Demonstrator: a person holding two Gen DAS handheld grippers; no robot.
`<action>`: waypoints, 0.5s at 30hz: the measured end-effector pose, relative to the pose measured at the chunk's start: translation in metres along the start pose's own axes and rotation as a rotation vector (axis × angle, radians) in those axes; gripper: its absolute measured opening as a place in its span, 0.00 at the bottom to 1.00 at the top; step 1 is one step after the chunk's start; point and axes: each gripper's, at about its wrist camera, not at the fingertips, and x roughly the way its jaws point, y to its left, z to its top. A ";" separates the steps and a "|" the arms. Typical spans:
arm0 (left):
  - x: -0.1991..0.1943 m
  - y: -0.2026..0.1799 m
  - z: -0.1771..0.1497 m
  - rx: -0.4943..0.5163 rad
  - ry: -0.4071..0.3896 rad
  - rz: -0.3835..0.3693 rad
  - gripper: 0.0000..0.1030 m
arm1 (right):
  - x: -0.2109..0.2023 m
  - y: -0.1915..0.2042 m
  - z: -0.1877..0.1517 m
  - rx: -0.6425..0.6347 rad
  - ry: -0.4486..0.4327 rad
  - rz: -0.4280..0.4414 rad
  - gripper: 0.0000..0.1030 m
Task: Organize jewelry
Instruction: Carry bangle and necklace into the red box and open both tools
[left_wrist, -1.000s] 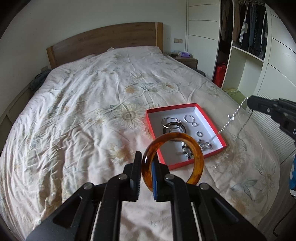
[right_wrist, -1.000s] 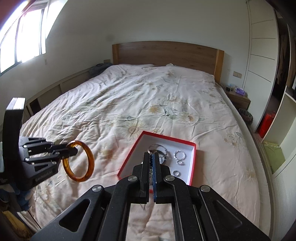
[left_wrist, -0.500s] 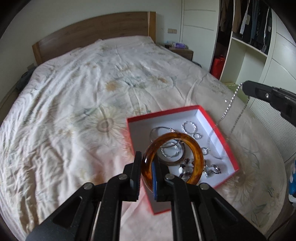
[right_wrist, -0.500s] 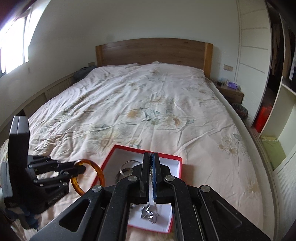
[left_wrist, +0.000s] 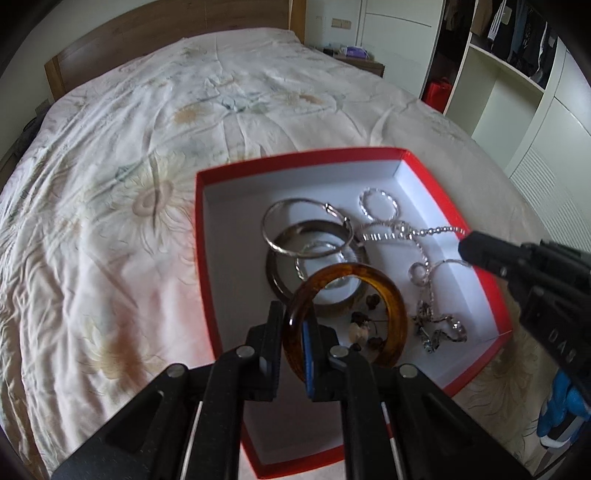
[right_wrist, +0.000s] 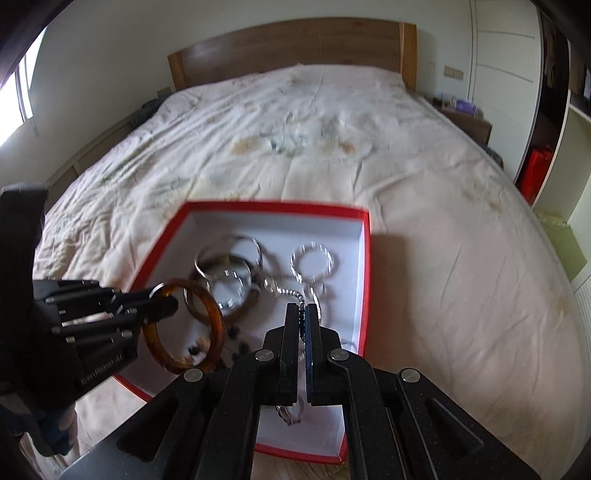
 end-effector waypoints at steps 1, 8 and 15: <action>0.002 0.000 0.000 -0.001 0.004 -0.001 0.09 | 0.002 0.000 -0.003 0.002 0.008 0.000 0.03; 0.011 -0.003 -0.007 -0.002 0.041 -0.014 0.12 | 0.010 0.002 -0.020 0.009 0.055 -0.008 0.06; 0.010 -0.002 -0.007 -0.020 0.061 -0.056 0.14 | 0.005 0.000 -0.029 0.026 0.079 -0.025 0.17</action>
